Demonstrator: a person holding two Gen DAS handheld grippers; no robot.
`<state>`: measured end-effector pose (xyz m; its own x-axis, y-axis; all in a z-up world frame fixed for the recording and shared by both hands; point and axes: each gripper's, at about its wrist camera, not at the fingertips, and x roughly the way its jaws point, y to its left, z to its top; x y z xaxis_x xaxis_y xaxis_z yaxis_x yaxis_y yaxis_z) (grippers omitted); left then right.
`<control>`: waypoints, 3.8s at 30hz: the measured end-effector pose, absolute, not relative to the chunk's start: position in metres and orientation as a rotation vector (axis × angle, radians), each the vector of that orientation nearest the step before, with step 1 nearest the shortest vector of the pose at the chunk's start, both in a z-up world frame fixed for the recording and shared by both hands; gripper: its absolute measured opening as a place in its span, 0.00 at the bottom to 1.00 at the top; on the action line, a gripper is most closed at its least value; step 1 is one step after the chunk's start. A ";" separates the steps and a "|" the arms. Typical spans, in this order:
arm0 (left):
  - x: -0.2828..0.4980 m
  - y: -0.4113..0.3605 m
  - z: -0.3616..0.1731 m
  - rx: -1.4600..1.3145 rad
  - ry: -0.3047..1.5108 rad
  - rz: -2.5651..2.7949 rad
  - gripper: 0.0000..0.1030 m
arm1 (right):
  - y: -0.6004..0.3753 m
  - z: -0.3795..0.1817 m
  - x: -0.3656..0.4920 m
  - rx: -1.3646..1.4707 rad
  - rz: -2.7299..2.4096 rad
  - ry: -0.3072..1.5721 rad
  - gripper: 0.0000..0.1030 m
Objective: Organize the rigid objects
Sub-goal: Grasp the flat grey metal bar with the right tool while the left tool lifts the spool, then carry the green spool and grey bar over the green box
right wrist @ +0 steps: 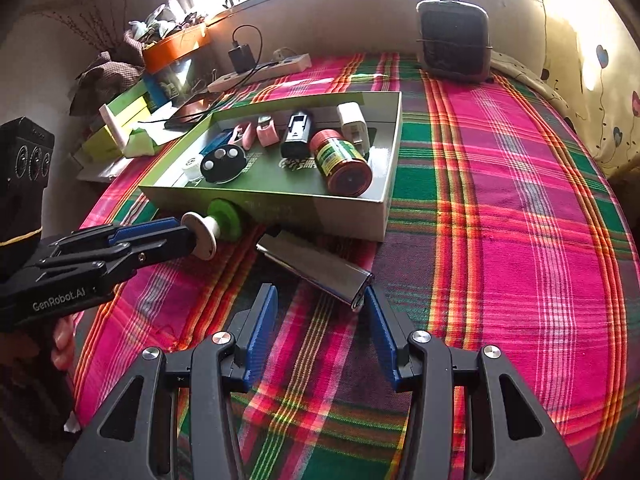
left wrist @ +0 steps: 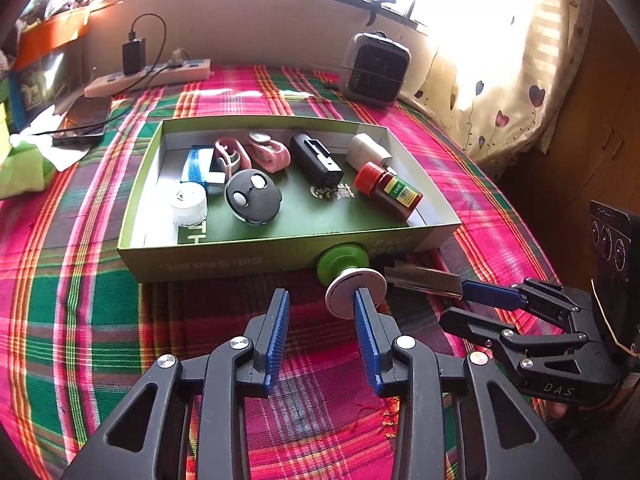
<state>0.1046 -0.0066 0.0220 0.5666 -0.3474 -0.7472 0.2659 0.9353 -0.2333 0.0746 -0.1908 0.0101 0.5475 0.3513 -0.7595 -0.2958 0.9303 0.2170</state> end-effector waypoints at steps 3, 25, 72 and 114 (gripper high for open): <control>0.105 -0.005 0.022 -0.098 0.900 -0.356 0.31 | -0.186 0.011 0.070 0.050 0.408 0.923 0.45; 0.098 0.003 0.026 -0.146 0.912 -0.381 0.41 | -0.173 0.011 0.091 -0.125 0.454 0.898 0.45; 0.111 -0.021 0.011 -0.071 0.940 -0.333 0.32 | -0.151 0.007 0.076 -0.195 0.445 0.878 0.24; 0.087 -0.009 0.049 -0.074 0.838 -0.313 0.32 | -0.168 0.039 0.048 -0.022 0.395 0.780 0.24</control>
